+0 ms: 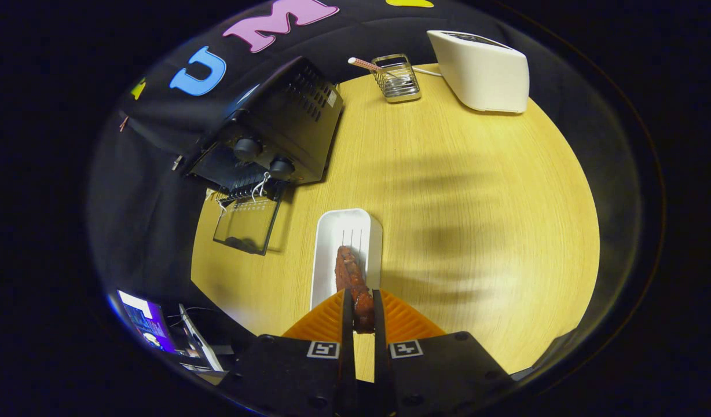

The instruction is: Open the toaster oven, put the food inside, and close the toaster oven door.

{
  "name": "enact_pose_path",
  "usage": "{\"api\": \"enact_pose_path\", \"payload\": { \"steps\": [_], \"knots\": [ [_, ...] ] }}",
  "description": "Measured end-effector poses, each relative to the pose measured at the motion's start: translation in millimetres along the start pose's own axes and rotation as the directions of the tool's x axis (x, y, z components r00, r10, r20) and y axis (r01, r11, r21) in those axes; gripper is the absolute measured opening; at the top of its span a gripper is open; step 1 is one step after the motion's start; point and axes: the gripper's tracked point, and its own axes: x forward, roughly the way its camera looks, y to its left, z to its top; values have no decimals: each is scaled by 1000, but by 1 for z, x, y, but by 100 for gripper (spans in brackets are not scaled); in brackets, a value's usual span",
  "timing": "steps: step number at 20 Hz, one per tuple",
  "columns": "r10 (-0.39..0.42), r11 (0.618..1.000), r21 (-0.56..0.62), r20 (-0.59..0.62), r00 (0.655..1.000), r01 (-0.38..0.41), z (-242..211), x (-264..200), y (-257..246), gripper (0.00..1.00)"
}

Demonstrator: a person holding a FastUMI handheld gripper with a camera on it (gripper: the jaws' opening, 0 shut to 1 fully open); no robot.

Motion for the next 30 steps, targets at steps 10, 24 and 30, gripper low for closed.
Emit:
{"api": "enact_pose_path", "payload": {
  "steps": [10, 24, 30],
  "knots": [
    [-27, 999, 21, 142, 990, 24, 12, -29, 28, 13],
    [197, 977, -145, 330, 923, -157, 18, -60, 252, 13],
    [208, 977, -128, 369, 906, -172, 37, 7, 300, 13]
  ]
}}
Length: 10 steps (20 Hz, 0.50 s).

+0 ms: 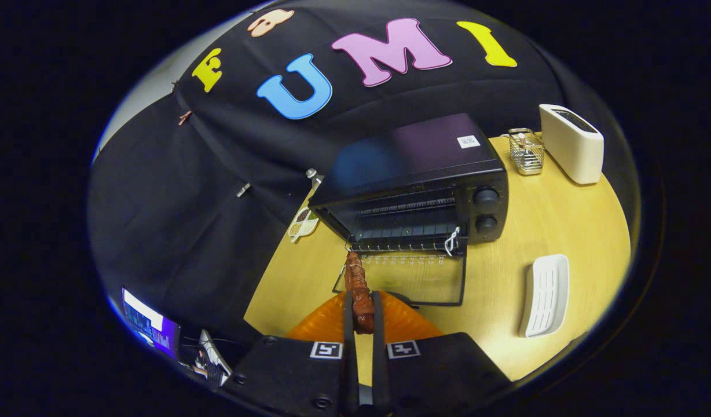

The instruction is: Open the toaster oven, put the food inside, and close the toaster oven door.

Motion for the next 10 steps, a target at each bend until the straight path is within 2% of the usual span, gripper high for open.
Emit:
{"api": "enact_pose_path", "payload": {
  "steps": [3, 5, 10],
  "knots": [
    [-33, 999, 14, 44, 998, 32, 7, 50, -4, 13],
    [-29, 998, 53, 69, 997, 25, 17, 78, -2, 13],
    [-63, 992, 119, 98, 993, 51, 35, 127, -11, 13]
  ]
}}
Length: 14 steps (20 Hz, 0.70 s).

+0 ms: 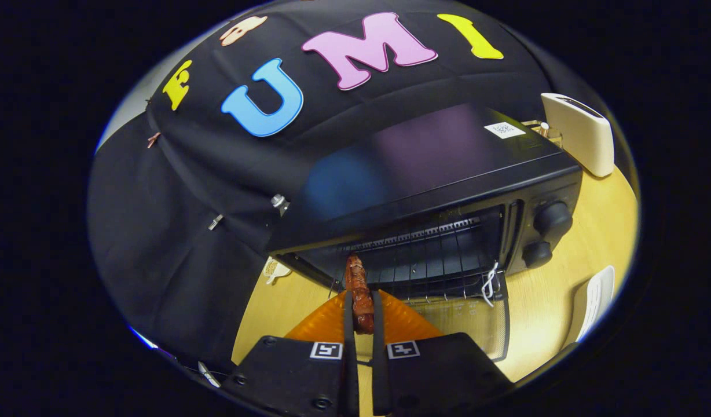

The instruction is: Open the toaster oven, put the food inside, and close the toaster oven door.

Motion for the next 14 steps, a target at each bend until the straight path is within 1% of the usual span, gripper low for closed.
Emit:
{"api": "enact_pose_path", "payload": {
  "steps": [2, 3, 5, 6, 7, 8, 9, 10, 13, 14],
  "knots": [
    [12, 999, 30, 1, 1000, -12, 2, 15, -1, 13],
    [5, 1000, 28, 6, 1000, -5, 4, 21, -4, 13],
    [-40, 999, -6, 20, 999, 40, 9, 27, -19, 13],
    [-50, 999, -5, 35, 998, 51, 14, 29, -22, 14],
    [-81, 997, -17, 35, 996, 81, 15, 32, -31, 14],
    [-87, 996, -16, 48, 995, 88, 19, 32, -33, 16],
    [-122, 992, -27, 54, 991, 123, 21, 34, -40, 17],
    [-155, 986, -48, 57, 986, 158, 22, 36, -47, 22],
    [-215, 971, -91, 71, 974, 221, 21, 33, -61, 32],
    [-216, 970, -98, 79, 973, 223, 23, 31, -60, 45]
  ]
}}
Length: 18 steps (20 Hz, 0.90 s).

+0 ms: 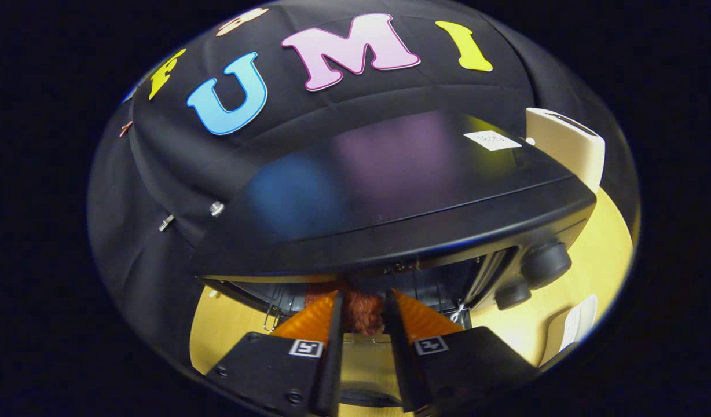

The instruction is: Open the toaster oven, put the food inside, and close the toaster oven door.

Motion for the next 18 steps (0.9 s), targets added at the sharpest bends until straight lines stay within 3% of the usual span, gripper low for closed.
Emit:
{"api": "enact_pose_path", "payload": {
  "steps": [2, 4, 8, 15, 18],
  "knots": [
    [-3, 1000, -12, 8, 1000, 3, 1, -3, 0, 70],
    [-4, 1000, -12, 17, 1000, 5, 4, -8, -1, 84],
    [20, 1000, -7, 27, 999, -19, 9, -21, 5, 97],
    [15, 997, -74, 75, 997, -10, 12, -69, 16, 98],
    [0, 995, -99, 32, 999, 3, -6, -92, 20, 98]
  ]
}}
